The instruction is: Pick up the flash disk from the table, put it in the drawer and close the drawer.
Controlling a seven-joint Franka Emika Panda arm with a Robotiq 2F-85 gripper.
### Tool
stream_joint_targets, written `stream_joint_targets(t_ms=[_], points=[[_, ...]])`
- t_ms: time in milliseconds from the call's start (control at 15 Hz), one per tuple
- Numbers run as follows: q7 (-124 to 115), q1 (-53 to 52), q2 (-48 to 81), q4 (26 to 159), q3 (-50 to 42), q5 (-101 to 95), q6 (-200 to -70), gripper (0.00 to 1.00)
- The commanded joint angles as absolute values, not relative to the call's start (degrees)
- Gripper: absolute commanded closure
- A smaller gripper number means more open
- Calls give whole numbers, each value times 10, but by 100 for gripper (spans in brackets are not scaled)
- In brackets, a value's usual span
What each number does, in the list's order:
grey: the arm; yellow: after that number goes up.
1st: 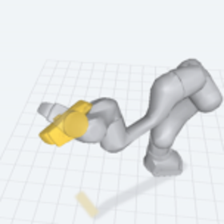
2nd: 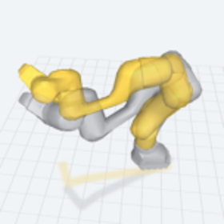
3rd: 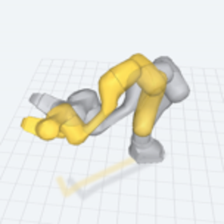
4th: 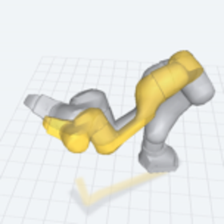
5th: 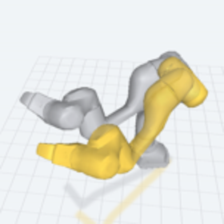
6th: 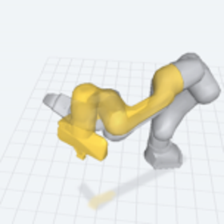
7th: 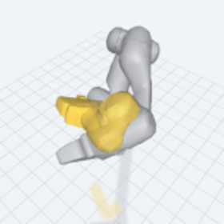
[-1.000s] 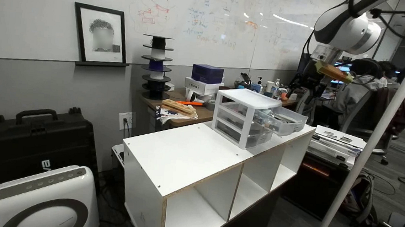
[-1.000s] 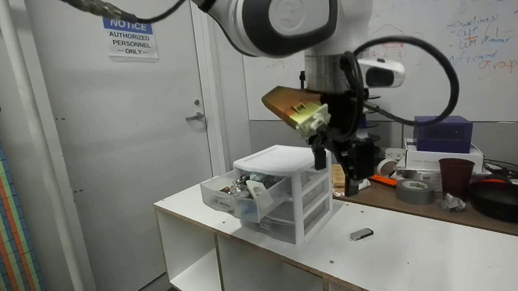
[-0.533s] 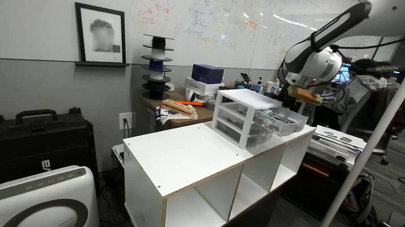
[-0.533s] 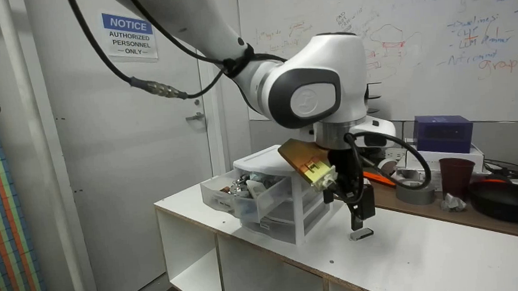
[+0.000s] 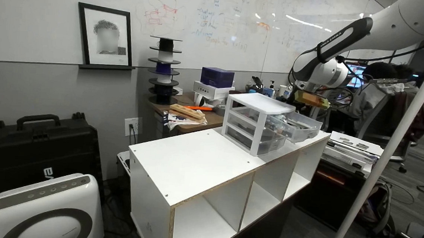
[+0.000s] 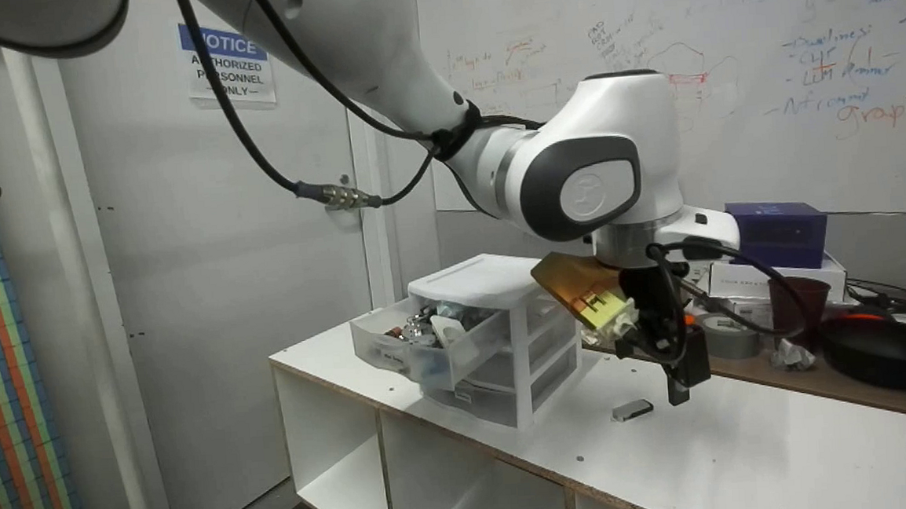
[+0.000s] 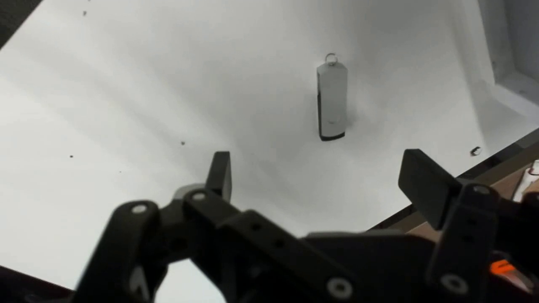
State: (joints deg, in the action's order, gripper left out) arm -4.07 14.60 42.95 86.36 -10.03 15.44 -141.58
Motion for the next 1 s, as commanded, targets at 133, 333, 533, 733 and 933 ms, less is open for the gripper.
stream_joint_targets(t_ms=[133, 333, 533, 733, 933], points=[[-56, 185, 485, 793, -76, 161, -1374, 0], [-60, 196, 506, 765, -52, 179, -1372, 0], [-61, 191, 519, 735, -30, 188, -1373, 0], [-59, 182, 531, 708, -13, 182, -1363, 0], [-53, 176, 539, 701, -10, 174, -1345, 0]])
